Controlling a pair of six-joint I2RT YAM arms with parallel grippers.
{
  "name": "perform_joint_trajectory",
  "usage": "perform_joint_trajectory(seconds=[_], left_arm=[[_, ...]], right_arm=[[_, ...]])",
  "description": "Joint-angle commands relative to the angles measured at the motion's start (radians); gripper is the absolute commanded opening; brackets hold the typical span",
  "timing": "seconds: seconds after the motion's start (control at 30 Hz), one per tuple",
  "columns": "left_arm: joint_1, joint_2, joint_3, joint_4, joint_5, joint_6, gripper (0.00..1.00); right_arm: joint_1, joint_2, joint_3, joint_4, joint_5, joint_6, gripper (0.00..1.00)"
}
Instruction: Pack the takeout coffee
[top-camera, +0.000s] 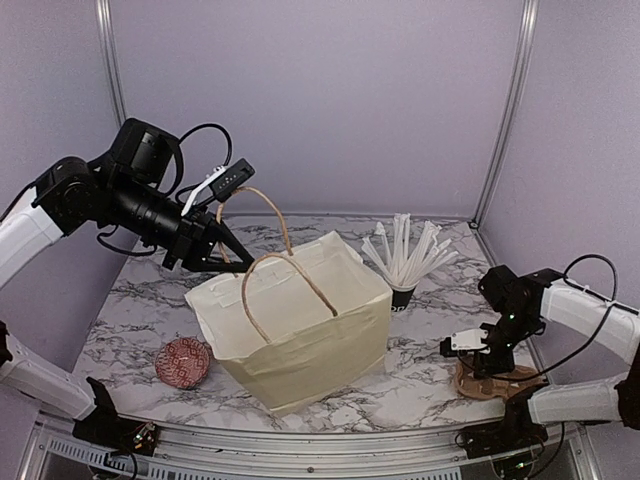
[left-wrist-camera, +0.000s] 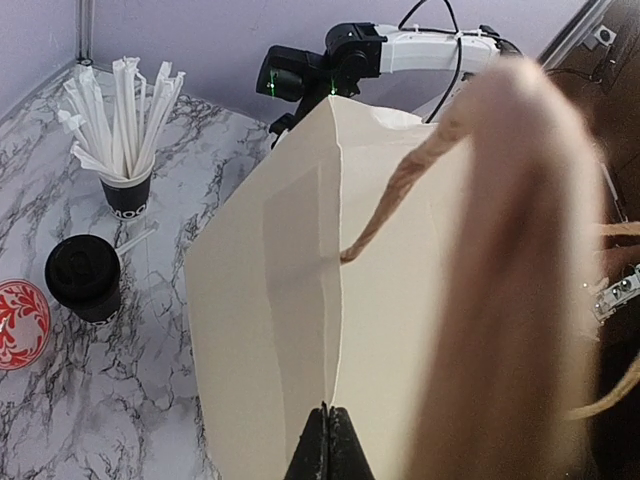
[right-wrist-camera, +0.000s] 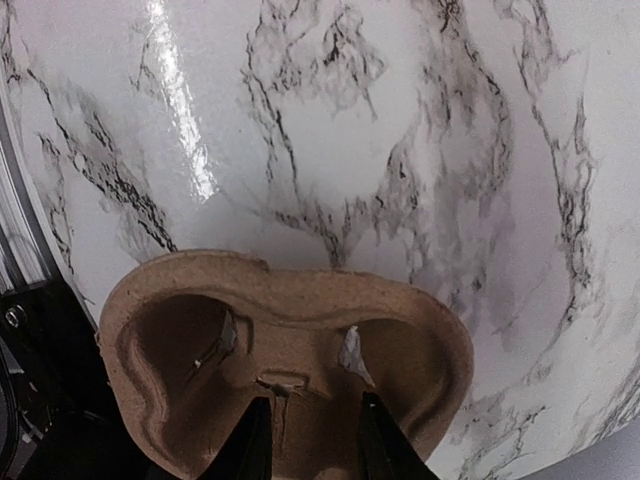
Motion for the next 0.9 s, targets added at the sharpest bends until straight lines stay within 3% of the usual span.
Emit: perform_joint_trajectory(seconds=[0.0, 0.2, 0.63, 0.77, 0.87], left_arm=[[-0.029, 0.049, -0.022, 0.040, 0.034, 0.049, 0.00], [-0.038, 0.092, -0.051, 0.040, 0.035, 0.063, 0.00], [-0.048, 0.188, -0.015, -0.004, 0.042, 0.108, 0.00], [-0.050, 0.210, -0.012, -0.007, 0.040, 0.114, 0.00], [-0.052, 0.223, -0.004, -0.017, 0.038, 0.121, 0.00]], right_arm=[[-0.006, 0.039, -0.009, 0.077, -0.012, -0.033, 0.28], [0.016, 0.136, 0.001, 0.242, -0.048, 0.014, 0.21], [0.068, 0.302, 0.161, 0.434, -0.082, 0.127, 0.20], [0.071, 0.269, 0.182, 0.352, -0.137, 0.134, 0.23], [0.070, 0.194, 0.200, 0.238, -0.171, 0.155, 0.30]])
